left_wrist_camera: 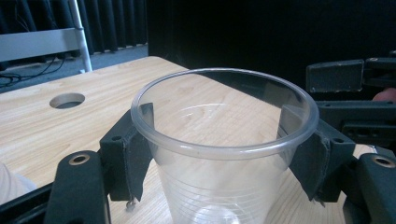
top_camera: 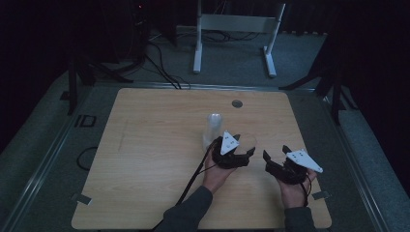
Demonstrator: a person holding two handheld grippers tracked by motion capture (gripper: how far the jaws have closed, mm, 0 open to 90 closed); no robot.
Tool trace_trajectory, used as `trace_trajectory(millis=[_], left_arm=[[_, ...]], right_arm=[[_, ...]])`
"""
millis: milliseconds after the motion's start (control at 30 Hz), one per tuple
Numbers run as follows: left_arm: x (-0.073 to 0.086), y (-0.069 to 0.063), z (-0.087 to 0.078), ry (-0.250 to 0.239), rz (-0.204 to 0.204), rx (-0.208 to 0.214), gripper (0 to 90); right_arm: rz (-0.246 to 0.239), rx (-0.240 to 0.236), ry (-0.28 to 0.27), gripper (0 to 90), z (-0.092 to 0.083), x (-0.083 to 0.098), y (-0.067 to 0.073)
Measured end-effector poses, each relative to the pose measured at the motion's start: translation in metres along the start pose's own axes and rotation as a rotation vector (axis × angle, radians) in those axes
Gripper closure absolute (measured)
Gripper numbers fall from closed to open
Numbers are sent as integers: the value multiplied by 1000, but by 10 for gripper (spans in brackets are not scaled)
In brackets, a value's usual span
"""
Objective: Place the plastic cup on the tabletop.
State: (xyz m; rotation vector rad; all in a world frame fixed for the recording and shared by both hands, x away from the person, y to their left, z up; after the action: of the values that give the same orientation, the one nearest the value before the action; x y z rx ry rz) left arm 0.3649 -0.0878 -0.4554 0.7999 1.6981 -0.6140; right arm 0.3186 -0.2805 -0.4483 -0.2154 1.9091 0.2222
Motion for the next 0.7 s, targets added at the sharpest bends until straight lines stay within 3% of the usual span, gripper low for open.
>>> trace_trajectory(millis=[700], left_arm=[[19, 1, 3, 25, -15, 3, 286]], right_arm=[[-1, 4, 1, 234, 0, 0, -1]])
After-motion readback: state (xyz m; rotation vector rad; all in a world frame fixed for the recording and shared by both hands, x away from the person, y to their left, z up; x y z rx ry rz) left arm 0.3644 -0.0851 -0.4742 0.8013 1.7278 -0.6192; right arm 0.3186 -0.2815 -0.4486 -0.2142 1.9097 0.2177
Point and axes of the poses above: each handheld gripper's, and its own axes: z roughly forward along the jaws, x roughly out of its underside, y roughly to its left, the point moved 3 cm from there along z, roughly forward along the jaws, and after that the axes turned 4 degrees about z, right-handed, at the moved point
